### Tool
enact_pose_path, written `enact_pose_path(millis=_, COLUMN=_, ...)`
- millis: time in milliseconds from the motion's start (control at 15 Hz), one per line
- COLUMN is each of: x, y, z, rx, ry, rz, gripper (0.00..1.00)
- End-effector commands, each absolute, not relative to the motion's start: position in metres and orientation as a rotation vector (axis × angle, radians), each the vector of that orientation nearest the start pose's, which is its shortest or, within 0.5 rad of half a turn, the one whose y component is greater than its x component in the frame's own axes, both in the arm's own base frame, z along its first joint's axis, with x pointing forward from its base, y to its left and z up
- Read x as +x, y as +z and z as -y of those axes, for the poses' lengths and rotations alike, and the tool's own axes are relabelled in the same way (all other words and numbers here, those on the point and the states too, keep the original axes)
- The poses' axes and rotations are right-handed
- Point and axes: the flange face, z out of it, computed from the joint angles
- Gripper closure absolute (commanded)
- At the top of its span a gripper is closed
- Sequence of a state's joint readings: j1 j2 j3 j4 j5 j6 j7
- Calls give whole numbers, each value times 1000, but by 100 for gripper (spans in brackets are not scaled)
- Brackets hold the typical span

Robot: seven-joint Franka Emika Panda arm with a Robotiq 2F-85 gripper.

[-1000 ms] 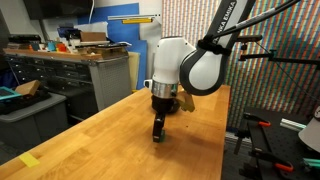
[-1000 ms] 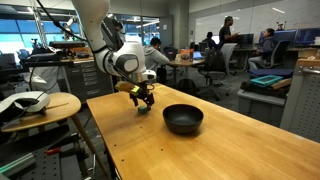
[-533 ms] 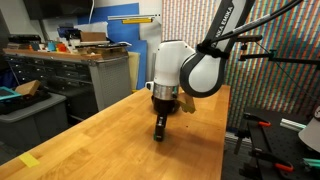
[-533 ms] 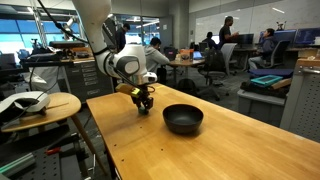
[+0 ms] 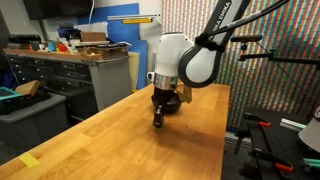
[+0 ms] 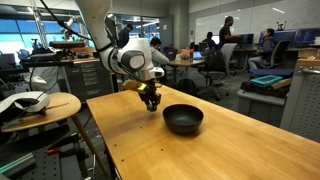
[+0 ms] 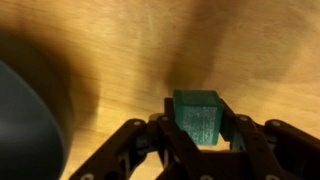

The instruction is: Put the green block in the bowl

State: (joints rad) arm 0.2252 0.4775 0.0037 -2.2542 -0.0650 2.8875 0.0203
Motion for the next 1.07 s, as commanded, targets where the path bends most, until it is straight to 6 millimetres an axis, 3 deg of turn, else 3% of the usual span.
enact_pose_path(millis=0, x=547, y=210, z=-88, rx=-3153, ry=-317, rz=335, gripper=82)
enact_pose_path(millis=200, x=559, y=244, z=-46, rx=-3183, ry=-389, rz=253, gripper=82)
enact_pose_path(millis=400, x=566, y=262, z=-6, rx=-3206, ry=-408, rz=162, gripper=82)
enact_pose_path(millis=600, x=566, y=256, z=18, rx=-3208, ry=-353, rz=92, gripper=82)
enact_pose_path(millis=1000, x=567, y=223, z=33, rx=-3184, ry=-236, rz=27, gripper=82)
